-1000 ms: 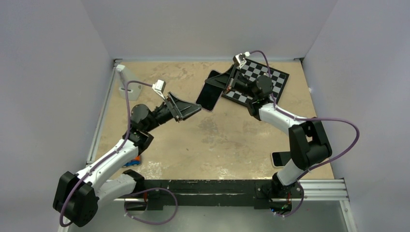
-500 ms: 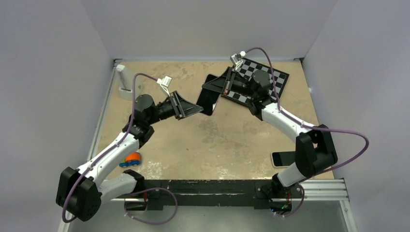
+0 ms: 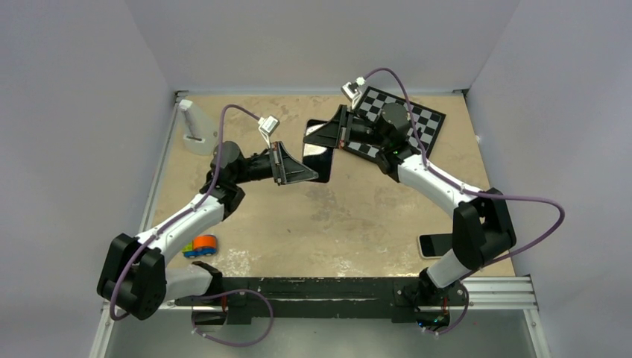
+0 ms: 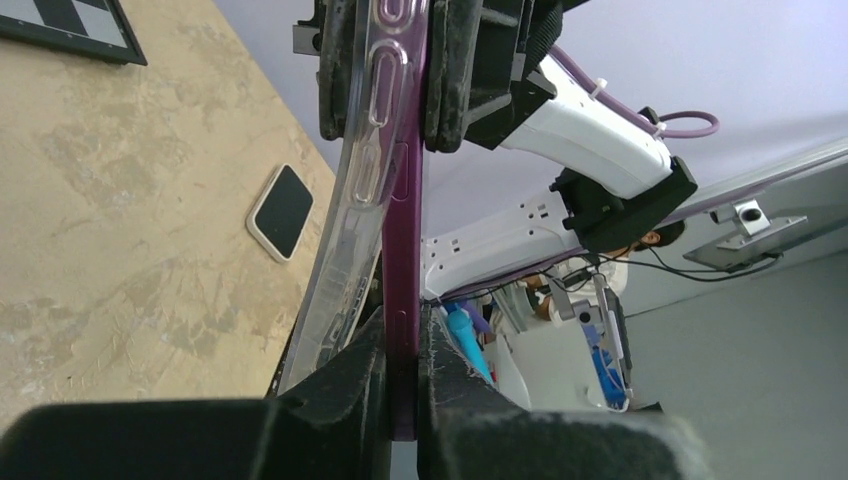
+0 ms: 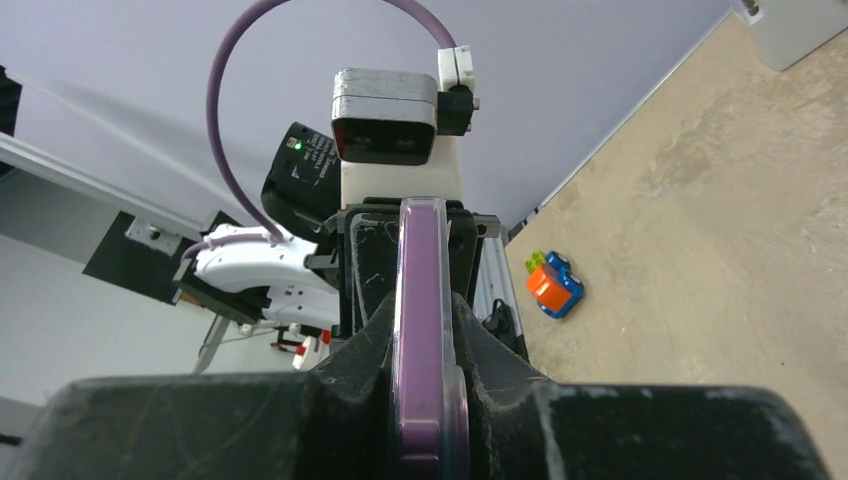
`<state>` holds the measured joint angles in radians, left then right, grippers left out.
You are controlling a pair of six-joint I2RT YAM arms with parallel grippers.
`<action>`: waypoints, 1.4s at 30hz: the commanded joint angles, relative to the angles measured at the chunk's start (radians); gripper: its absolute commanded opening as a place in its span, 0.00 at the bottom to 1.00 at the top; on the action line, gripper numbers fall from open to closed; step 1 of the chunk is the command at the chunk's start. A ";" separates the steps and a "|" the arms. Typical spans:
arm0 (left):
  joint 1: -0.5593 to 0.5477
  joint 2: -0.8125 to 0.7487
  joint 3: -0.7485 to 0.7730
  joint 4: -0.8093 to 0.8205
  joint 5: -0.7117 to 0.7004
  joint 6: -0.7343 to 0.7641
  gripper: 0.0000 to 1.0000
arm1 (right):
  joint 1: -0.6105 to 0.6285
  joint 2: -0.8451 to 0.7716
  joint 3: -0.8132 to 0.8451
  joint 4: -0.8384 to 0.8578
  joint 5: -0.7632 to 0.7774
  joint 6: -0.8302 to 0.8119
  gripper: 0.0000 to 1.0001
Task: Take the phone out of the phone case
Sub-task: Remove the phone case from the phone.
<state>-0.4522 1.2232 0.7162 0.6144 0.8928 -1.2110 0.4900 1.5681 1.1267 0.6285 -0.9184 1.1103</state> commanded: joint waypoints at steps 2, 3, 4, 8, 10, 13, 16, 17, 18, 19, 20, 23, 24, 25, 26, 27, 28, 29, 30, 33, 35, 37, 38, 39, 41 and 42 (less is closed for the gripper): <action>-0.009 -0.041 0.064 0.178 -0.024 -0.012 0.00 | 0.070 0.012 -0.002 0.012 -0.070 -0.054 0.02; -0.009 -0.050 0.060 0.162 -0.028 -0.002 0.00 | 0.064 0.010 -0.008 0.000 -0.059 -0.056 0.10; -0.009 -0.056 0.055 0.147 -0.033 0.005 0.00 | 0.057 0.005 -0.016 -0.012 -0.047 -0.060 0.19; -0.001 -0.105 -0.016 0.116 -0.140 -0.014 0.00 | 0.016 -0.053 -0.092 0.032 -0.017 -0.038 0.74; 0.000 -0.127 -0.058 0.144 -0.212 -0.036 0.00 | -0.015 -0.100 -0.142 0.077 -0.001 -0.018 0.80; 0.003 -0.144 -0.062 0.118 -0.239 -0.042 0.00 | -0.068 -0.186 -0.218 0.074 0.030 -0.018 0.83; 0.006 -0.172 -0.059 0.082 -0.273 -0.047 0.00 | -0.094 -0.277 -0.307 0.097 0.090 -0.015 0.86; 0.007 -0.182 -0.060 0.059 -0.288 -0.050 0.00 | -0.095 -0.300 -0.337 0.109 0.124 -0.010 0.86; 0.007 -0.192 -0.062 0.035 -0.307 -0.055 0.00 | -0.092 -0.322 -0.380 0.132 0.158 0.003 0.86; 0.009 -0.203 -0.067 0.020 -0.326 -0.067 0.00 | -0.090 -0.340 -0.417 0.172 0.184 0.025 0.85; 0.009 -0.212 -0.076 0.017 -0.346 -0.082 0.00 | -0.090 -0.355 -0.453 0.202 0.213 0.045 0.84; 0.011 -0.222 -0.099 0.041 -0.377 -0.147 0.00 | -0.069 -0.373 -0.506 0.216 0.308 0.065 0.76; 0.011 -0.222 -0.101 0.052 -0.379 -0.167 0.00 | -0.048 -0.359 -0.496 0.212 0.314 0.061 0.73; 0.010 -0.221 -0.101 0.060 -0.380 -0.182 0.00 | -0.023 -0.341 -0.479 0.212 0.314 0.053 0.71; 0.010 -0.219 -0.100 0.066 -0.377 -0.197 0.00 | 0.004 -0.322 -0.458 0.210 0.315 0.046 0.70; 0.011 -0.217 -0.102 0.075 -0.377 -0.206 0.00 | 0.027 -0.307 -0.441 0.206 0.323 0.037 0.69; 0.011 -0.216 -0.103 0.079 -0.374 -0.211 0.00 | 0.054 -0.291 -0.427 0.199 0.336 0.030 0.69; 0.011 -0.214 -0.104 0.084 -0.372 -0.218 0.00 | 0.066 -0.275 -0.419 0.202 0.346 0.029 0.68; 0.011 -0.214 -0.110 0.093 -0.372 -0.229 0.00 | 0.074 -0.260 -0.414 0.224 0.347 0.035 0.67; 0.010 -0.212 -0.123 0.116 -0.367 -0.255 0.00 | 0.079 -0.215 -0.427 0.316 0.344 0.087 0.63; 0.010 -0.211 -0.127 0.127 -0.354 -0.266 0.00 | 0.080 -0.191 -0.432 0.364 0.345 0.116 0.60; 0.009 -0.212 -0.136 0.142 -0.346 -0.277 0.00 | 0.084 -0.172 -0.417 0.376 0.349 0.126 0.55; 0.009 -0.214 -0.142 0.150 -0.346 -0.284 0.00 | 0.087 -0.163 -0.409 0.385 0.350 0.127 0.53; 0.010 -0.216 -0.148 0.156 -0.348 -0.289 0.00 | 0.092 -0.155 -0.400 0.391 0.354 0.130 0.52; 0.010 -0.216 -0.157 0.166 -0.349 -0.299 0.00 | 0.106 -0.140 -0.383 0.397 0.360 0.131 0.48; 0.010 -0.213 -0.159 0.170 -0.349 -0.305 0.00 | 0.114 -0.133 -0.375 0.397 0.365 0.130 0.47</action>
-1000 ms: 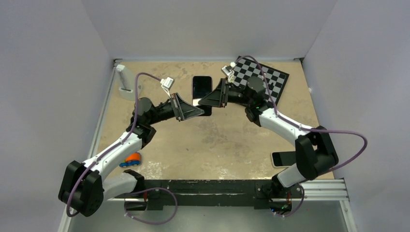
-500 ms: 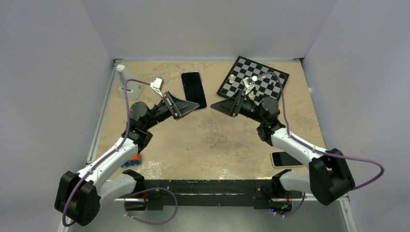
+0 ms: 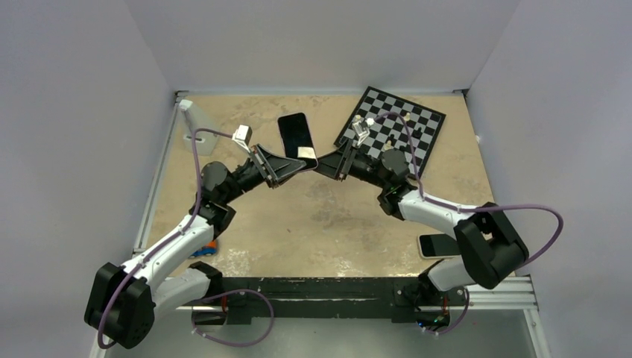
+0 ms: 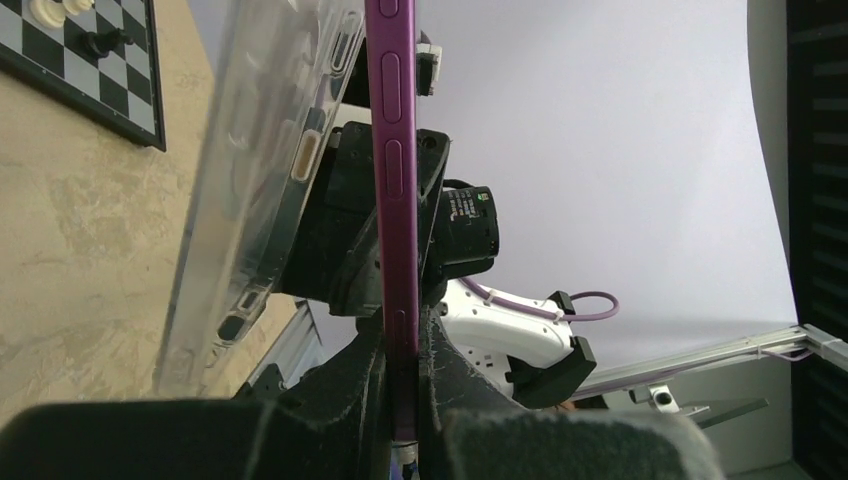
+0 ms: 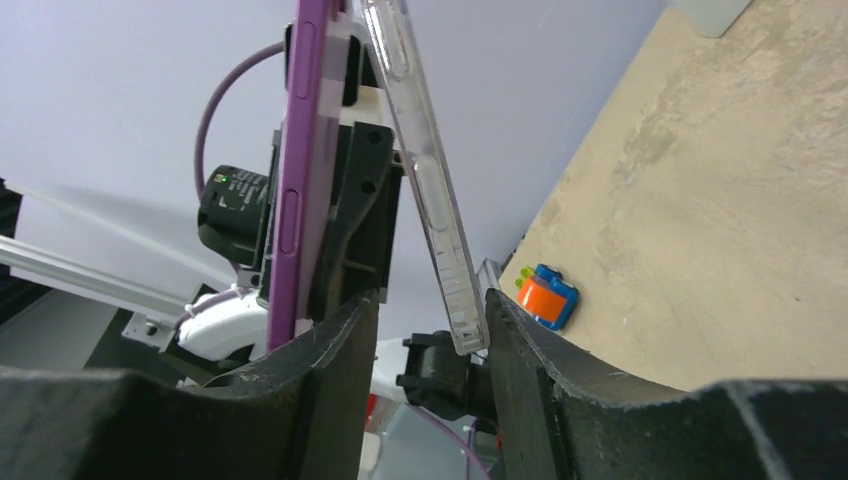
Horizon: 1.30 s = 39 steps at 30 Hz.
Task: Take the phone out of the phone case
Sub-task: Remove the phone case from the phone, then place the phone case at the center of the board, then place the phone at the center of the board.
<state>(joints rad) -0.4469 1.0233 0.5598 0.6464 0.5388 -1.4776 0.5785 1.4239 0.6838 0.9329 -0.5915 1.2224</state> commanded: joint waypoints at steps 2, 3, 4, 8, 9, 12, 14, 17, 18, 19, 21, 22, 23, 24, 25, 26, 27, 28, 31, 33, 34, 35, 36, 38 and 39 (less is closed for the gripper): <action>0.004 -0.007 -0.003 0.148 0.012 -0.041 0.00 | 0.044 0.030 0.078 0.098 0.046 0.012 0.41; 0.005 -0.004 -0.003 0.150 0.015 -0.041 0.00 | 0.050 0.038 0.081 0.104 0.048 0.007 0.34; 0.005 -0.001 -0.004 0.153 0.014 -0.041 0.00 | 0.054 0.047 0.081 0.106 0.052 0.001 0.20; 0.005 0.007 -0.011 0.162 0.017 -0.044 0.00 | 0.055 0.040 0.075 -0.035 0.107 -0.060 0.00; 0.004 0.008 -0.012 0.160 0.018 -0.040 0.00 | 0.053 0.024 0.080 -0.137 0.146 -0.093 0.00; 0.005 -0.001 -0.012 0.129 0.017 0.009 0.00 | 0.053 -0.023 0.145 -0.571 0.398 -0.253 0.00; 0.005 -0.020 -0.009 0.052 0.002 0.076 0.00 | 0.053 -0.032 0.168 -0.733 0.486 -0.329 0.00; 0.016 -0.061 0.005 -0.114 -0.049 0.229 0.00 | 0.038 -0.039 0.156 -0.804 0.483 -0.397 0.00; 0.024 -0.073 0.013 -0.200 -0.077 0.280 0.00 | 0.037 -0.047 0.144 -0.807 0.479 -0.411 0.03; 0.033 -0.080 0.022 -0.255 -0.109 0.320 0.00 | 0.037 -0.051 0.134 -0.808 0.476 -0.419 0.11; 0.058 -0.074 0.045 -0.336 -0.156 0.381 0.00 | 0.037 -0.051 0.120 -0.815 0.467 -0.438 0.29; 0.070 -0.059 0.058 -0.353 -0.169 0.394 0.00 | 0.037 -0.045 0.115 -0.806 0.454 -0.445 0.39; 0.085 -0.036 0.072 -0.359 -0.175 0.396 0.00 | 0.037 -0.030 0.113 -0.789 0.432 -0.453 0.48; 0.101 -0.003 0.092 -0.359 -0.175 0.382 0.00 | 0.039 0.001 0.120 -0.780 0.402 -0.463 0.54; 0.118 0.029 0.102 -0.351 -0.177 0.364 0.00 | 0.038 0.030 0.138 -0.787 0.380 -0.483 0.60; 0.131 0.060 0.115 -0.331 -0.184 0.343 0.00 | 0.040 0.060 0.157 -0.801 0.381 -0.496 0.68; 0.143 0.088 0.123 -0.314 -0.196 0.316 0.00 | 0.041 0.084 0.167 -0.799 0.368 -0.501 0.74; 0.152 0.121 0.129 -0.297 -0.214 0.284 0.00 | 0.040 0.100 0.169 -0.789 0.357 -0.501 0.76; 0.164 0.217 0.110 -0.199 -0.328 0.184 0.00 | 0.041 0.099 0.141 -0.761 0.359 -0.490 0.77; 0.165 0.286 0.083 -0.123 -0.451 0.123 0.00 | 0.040 0.078 0.130 -0.766 0.362 -0.491 0.77; 0.165 0.327 0.076 -0.073 -0.503 0.108 0.00 | 0.040 0.066 0.127 -0.778 0.367 -0.494 0.77; 0.165 0.378 0.082 -0.016 -0.548 0.103 0.00 | 0.041 0.053 0.126 -0.791 0.373 -0.498 0.77; 0.165 0.429 0.100 0.040 -0.587 0.108 0.00 | 0.041 0.037 0.118 -0.799 0.377 -0.500 0.76; 0.166 0.530 0.163 0.066 -0.621 0.115 0.00 | 0.040 0.003 0.088 -0.790 0.378 -0.495 0.76; 0.166 0.578 0.196 0.065 -0.630 0.115 0.00 | 0.041 -0.011 0.073 -0.786 0.379 -0.490 0.77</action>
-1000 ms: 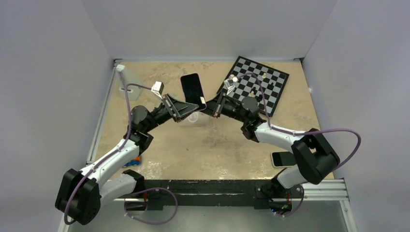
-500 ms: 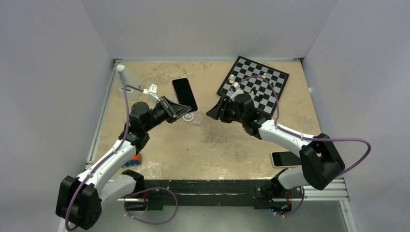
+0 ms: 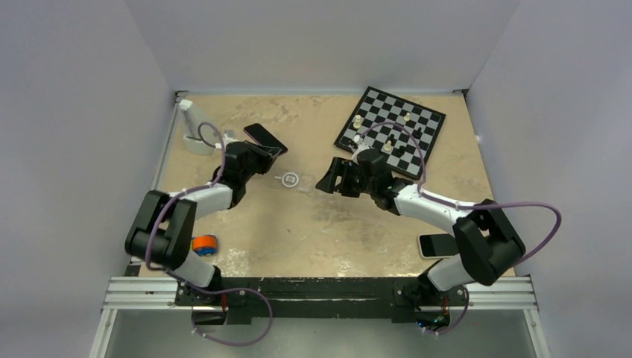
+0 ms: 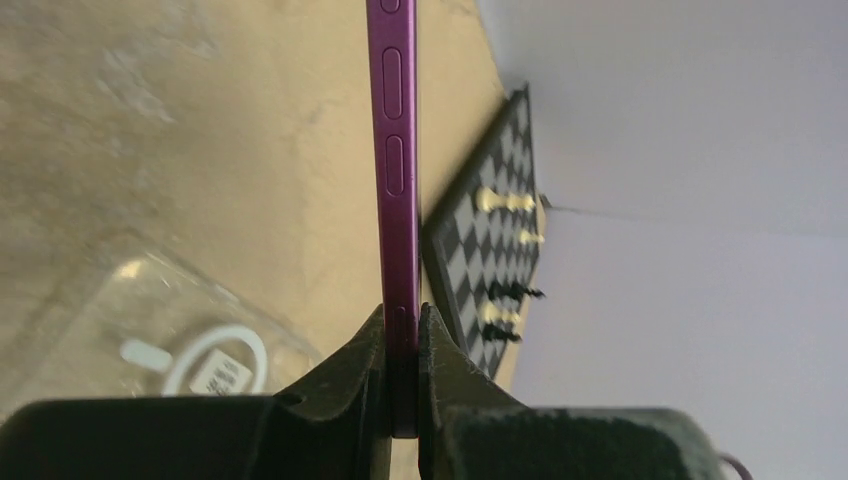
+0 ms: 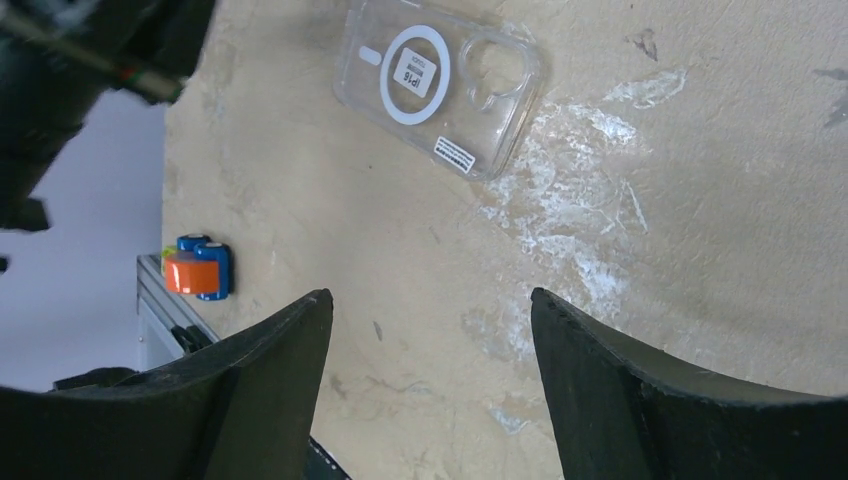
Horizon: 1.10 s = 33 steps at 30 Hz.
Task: Take the phone out of the phone case
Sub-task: Place the phone at the center of the board.
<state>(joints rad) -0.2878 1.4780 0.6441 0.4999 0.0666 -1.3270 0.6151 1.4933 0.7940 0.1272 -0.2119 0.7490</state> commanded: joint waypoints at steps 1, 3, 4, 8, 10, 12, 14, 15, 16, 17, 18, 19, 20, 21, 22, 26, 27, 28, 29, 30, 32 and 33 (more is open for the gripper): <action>0.007 0.178 0.146 0.202 -0.170 -0.045 0.00 | 0.004 -0.095 -0.049 0.021 0.002 -0.014 0.76; 0.007 0.259 0.205 0.190 -0.186 -0.072 0.00 | 0.003 -0.113 -0.075 0.027 0.006 -0.007 0.76; 0.008 0.298 0.232 0.190 -0.195 -0.076 0.00 | 0.004 -0.120 -0.089 0.030 0.008 -0.003 0.76; 0.014 0.391 0.316 0.176 -0.235 -0.083 0.02 | 0.004 -0.140 -0.122 0.031 0.014 0.003 0.76; 0.018 0.419 0.354 0.144 -0.249 -0.083 0.04 | 0.003 -0.147 -0.131 0.035 0.017 0.009 0.76; 0.028 0.457 0.387 0.118 -0.244 -0.104 0.07 | 0.003 -0.149 -0.135 0.038 0.012 0.014 0.76; 0.042 0.501 0.419 0.112 -0.216 -0.137 0.09 | 0.004 -0.148 -0.134 0.040 0.007 0.018 0.76; 0.049 0.519 0.432 0.113 -0.204 -0.139 0.10 | 0.003 -0.148 -0.133 0.043 0.005 0.019 0.76; 0.054 0.528 0.444 0.106 -0.194 -0.140 0.12 | 0.004 -0.147 -0.133 0.045 0.002 0.020 0.75; 0.057 0.531 0.452 0.091 -0.190 -0.138 0.15 | 0.004 -0.146 -0.134 0.046 0.002 0.021 0.75; 0.060 0.529 0.458 0.071 -0.186 -0.129 0.21 | 0.003 -0.146 -0.134 0.046 0.002 0.022 0.75; 0.063 0.525 0.468 0.045 -0.179 -0.115 0.29 | 0.003 -0.146 -0.134 0.047 0.002 0.023 0.75; 0.064 0.519 0.480 0.012 -0.174 -0.102 0.35 | 0.003 -0.146 -0.134 0.050 0.002 0.023 0.75; 0.066 0.516 0.487 -0.008 -0.170 -0.094 0.40 | 0.003 -0.146 -0.136 0.055 0.002 0.025 0.75; 0.068 0.513 0.485 -0.010 -0.164 -0.092 0.44 | 0.004 -0.146 -0.138 0.060 0.001 0.027 0.75; 0.076 0.495 0.451 0.017 -0.105 -0.123 0.64 | 0.004 -0.135 -0.137 0.078 -0.016 0.034 0.75; 0.076 0.482 0.440 0.015 -0.090 -0.123 0.66 | 0.004 -0.132 -0.139 0.085 -0.017 0.037 0.75; 0.076 0.465 0.425 0.015 -0.083 -0.125 0.69 | 0.004 -0.129 -0.140 0.090 -0.017 0.038 0.75; 0.076 0.447 0.406 0.013 -0.073 -0.131 0.71 | 0.004 -0.127 -0.141 0.096 -0.019 0.038 0.75; 0.076 0.428 0.384 0.010 -0.071 -0.139 0.74 | 0.004 -0.125 -0.142 0.099 -0.021 0.040 0.75; 0.076 0.386 0.345 0.000 -0.048 -0.148 0.78 | 0.004 -0.118 -0.140 0.109 -0.026 0.043 0.75; 0.076 0.363 0.330 -0.019 -0.035 -0.150 0.81 | 0.003 -0.114 -0.139 0.114 -0.031 0.044 0.75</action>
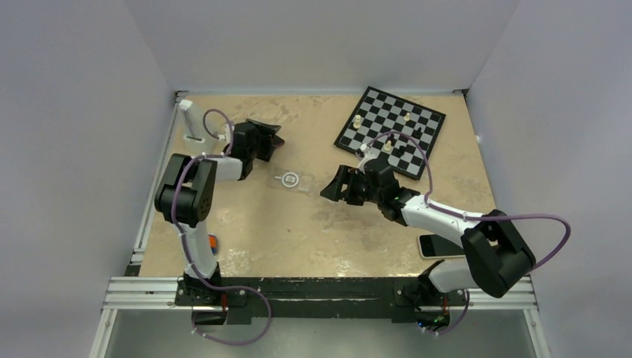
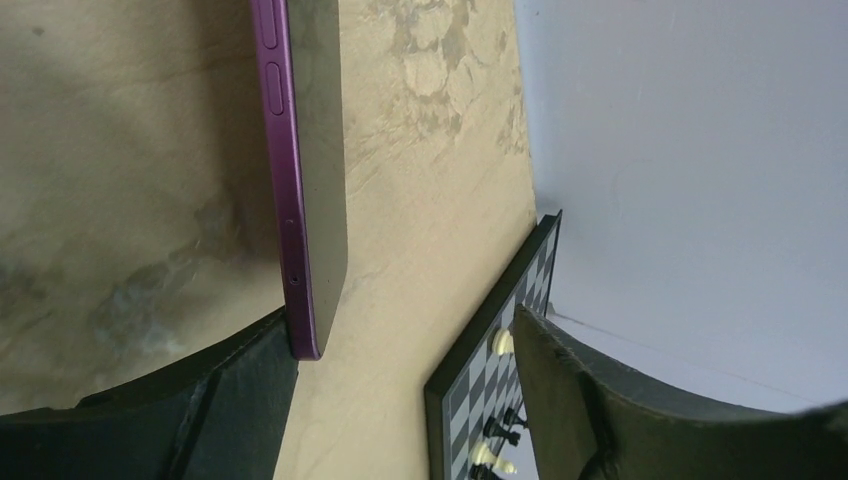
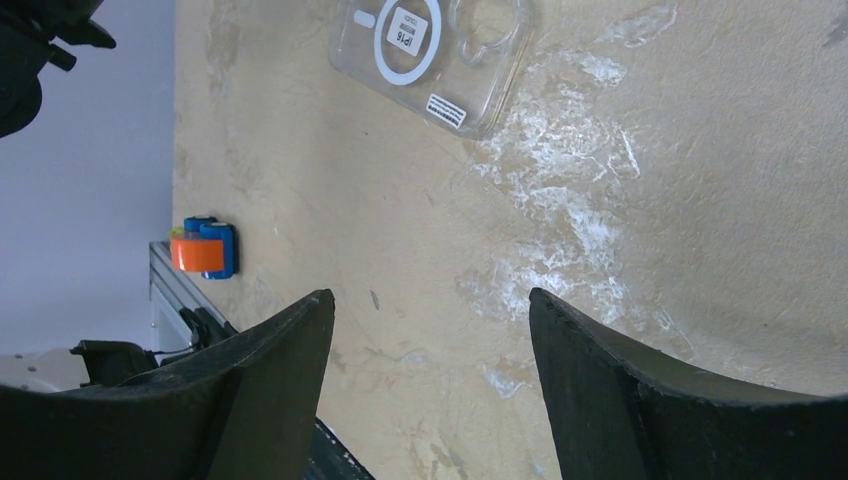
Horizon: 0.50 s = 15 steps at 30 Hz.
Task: Take the phone out of the phone case
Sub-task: Place the phone at the center of the board.
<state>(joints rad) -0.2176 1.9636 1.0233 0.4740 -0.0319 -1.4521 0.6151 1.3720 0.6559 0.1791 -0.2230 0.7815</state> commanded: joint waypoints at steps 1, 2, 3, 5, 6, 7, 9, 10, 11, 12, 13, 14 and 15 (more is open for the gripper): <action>0.006 -0.144 -0.057 -0.028 0.079 -0.026 0.83 | 0.004 0.010 -0.002 0.067 -0.023 0.014 0.75; 0.006 -0.164 -0.060 -0.078 0.097 -0.033 0.84 | 0.004 0.011 -0.006 0.076 -0.025 0.017 0.75; 0.006 -0.187 -0.065 -0.125 0.116 -0.047 0.84 | 0.004 0.013 -0.012 0.086 -0.025 0.020 0.74; 0.004 -0.215 -0.117 -0.114 0.138 -0.070 0.87 | 0.004 0.021 -0.013 0.094 -0.027 0.021 0.75; 0.002 -0.227 -0.137 -0.093 0.140 -0.068 0.89 | 0.004 0.025 -0.011 0.095 -0.031 0.022 0.74; 0.000 -0.234 -0.142 -0.088 0.138 -0.055 0.92 | 0.003 0.029 -0.009 0.097 -0.034 0.022 0.74; 0.003 -0.218 -0.119 -0.089 0.146 -0.017 0.94 | 0.005 0.032 -0.018 0.118 -0.040 0.029 0.74; 0.008 -0.196 -0.108 -0.076 0.162 -0.018 0.94 | 0.005 0.032 -0.024 0.129 -0.042 0.033 0.74; 0.009 -0.171 -0.102 -0.041 0.184 -0.035 0.94 | 0.005 0.033 -0.026 0.135 -0.043 0.036 0.74; 0.009 -0.141 -0.088 -0.005 0.217 -0.067 0.95 | 0.004 0.035 -0.024 0.132 -0.045 0.036 0.74; 0.009 -0.106 -0.062 0.017 0.255 -0.083 0.98 | 0.005 0.035 -0.019 0.125 -0.045 0.035 0.74; 0.008 -0.074 -0.032 0.030 0.296 -0.087 1.00 | 0.005 0.033 -0.017 0.124 -0.047 0.034 0.74; 0.003 -0.050 -0.005 0.044 0.321 -0.077 1.00 | 0.006 0.031 -0.019 0.128 -0.046 0.033 0.74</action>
<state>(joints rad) -0.2157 1.8256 0.9176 0.4034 0.1478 -1.4982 0.6151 1.4075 0.6350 0.2554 -0.2531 0.8074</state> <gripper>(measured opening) 0.986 0.742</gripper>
